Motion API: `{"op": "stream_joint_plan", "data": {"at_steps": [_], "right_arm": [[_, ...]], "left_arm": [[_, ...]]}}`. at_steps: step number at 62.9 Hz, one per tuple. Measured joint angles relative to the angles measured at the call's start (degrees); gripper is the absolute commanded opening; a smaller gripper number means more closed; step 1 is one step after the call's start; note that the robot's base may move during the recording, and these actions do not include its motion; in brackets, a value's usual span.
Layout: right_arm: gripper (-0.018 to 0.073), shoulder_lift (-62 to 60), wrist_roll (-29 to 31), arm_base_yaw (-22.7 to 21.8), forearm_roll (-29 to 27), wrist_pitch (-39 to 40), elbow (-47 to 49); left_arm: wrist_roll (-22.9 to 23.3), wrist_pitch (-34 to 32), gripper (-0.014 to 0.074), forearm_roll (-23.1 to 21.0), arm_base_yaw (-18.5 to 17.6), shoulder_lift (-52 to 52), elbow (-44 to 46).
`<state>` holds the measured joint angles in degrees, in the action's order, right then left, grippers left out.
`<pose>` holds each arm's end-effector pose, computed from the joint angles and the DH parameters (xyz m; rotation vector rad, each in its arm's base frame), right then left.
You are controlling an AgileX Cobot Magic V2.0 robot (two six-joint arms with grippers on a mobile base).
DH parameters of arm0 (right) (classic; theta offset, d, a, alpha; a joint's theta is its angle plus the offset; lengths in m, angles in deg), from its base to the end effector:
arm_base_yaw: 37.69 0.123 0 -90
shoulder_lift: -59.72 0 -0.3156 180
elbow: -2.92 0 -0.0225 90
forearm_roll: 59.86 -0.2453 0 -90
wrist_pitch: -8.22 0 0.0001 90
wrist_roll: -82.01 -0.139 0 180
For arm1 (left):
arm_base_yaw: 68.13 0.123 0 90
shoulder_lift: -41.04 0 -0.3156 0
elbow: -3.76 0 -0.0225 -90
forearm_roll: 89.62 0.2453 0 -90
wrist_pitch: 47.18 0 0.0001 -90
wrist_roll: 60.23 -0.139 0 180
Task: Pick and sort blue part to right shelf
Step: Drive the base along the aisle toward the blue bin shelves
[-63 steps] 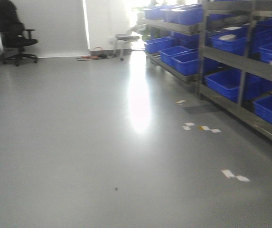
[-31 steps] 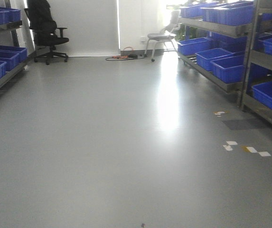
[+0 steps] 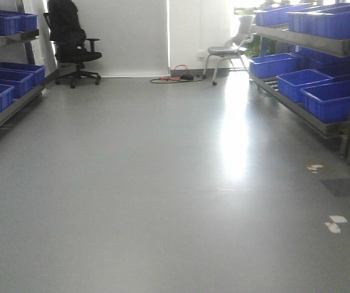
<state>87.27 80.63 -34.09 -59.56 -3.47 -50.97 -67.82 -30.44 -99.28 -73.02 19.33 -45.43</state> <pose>0.0980 0.0060 0.3200 -0.0348 1.6254 0.0621 0.0691 -0.0127 0.3474 0.0815 1.5249 -0.1282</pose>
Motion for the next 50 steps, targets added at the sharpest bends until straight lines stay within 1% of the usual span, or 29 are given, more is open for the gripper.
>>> {"op": "stream_joint_plan", "data": {"at_steps": [50], "right_arm": [[0.0423,0.0,0.0,0.0,0.0,0.0,0.0]], "left_arm": [[0.0,0.0,0.0262,0.0,0.0,0.0,0.0]]}}
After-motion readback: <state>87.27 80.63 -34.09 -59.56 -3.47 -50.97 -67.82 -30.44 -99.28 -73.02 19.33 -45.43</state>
